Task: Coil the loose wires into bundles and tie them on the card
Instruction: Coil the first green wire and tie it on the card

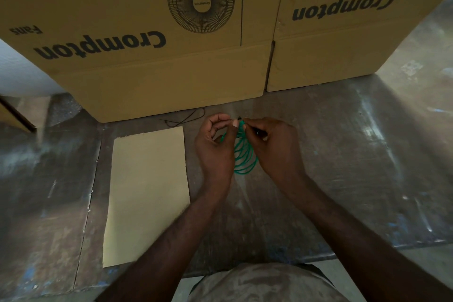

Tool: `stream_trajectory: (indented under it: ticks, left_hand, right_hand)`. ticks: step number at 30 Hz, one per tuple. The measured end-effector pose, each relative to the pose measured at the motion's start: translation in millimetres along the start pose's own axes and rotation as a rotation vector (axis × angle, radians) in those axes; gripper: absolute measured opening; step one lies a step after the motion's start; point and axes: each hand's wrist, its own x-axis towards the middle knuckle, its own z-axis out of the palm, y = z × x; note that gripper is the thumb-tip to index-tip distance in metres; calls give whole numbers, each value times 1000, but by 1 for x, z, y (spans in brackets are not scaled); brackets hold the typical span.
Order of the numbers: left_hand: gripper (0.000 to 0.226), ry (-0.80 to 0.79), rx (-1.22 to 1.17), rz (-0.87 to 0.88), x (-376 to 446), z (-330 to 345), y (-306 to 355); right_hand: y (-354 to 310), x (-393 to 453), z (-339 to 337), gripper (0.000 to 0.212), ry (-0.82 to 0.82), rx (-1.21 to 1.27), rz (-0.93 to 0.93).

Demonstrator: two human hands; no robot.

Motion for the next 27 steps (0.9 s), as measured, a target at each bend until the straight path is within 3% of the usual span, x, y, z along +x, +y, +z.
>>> stream_trajectory:
  ticks: [4, 7, 14, 17, 19, 23, 27]
  left_hand:
    - [15, -74, 84, 85, -3, 0, 1]
    - [15, -120, 95, 102, -2, -2, -1]
    - [12, -314, 134, 101, 6, -12, -8]
    - [18, -383, 96, 14, 8, -16, -11]
    - [18, -408, 75, -31, 8, -19, -13]
    - [10, -455, 60, -75, 6, -26, -11]
    - [6, -511, 39, -50, 7, -27, -2]
  right_hand:
    - [-2, 2, -3, 20, -4, 19, 7]
    - [4, 9, -3, 27, -47, 98, 135]
    - [14, 21, -22, 28, -338, 761, 552]
    - [18, 23, -24, 27, -410, 898, 718]
    - [20, 25, -27, 27, -425, 817, 701]
    - [16, 32, -35, 20, -377, 455, 372]
    - [3, 46, -40, 17, -463, 506, 343]
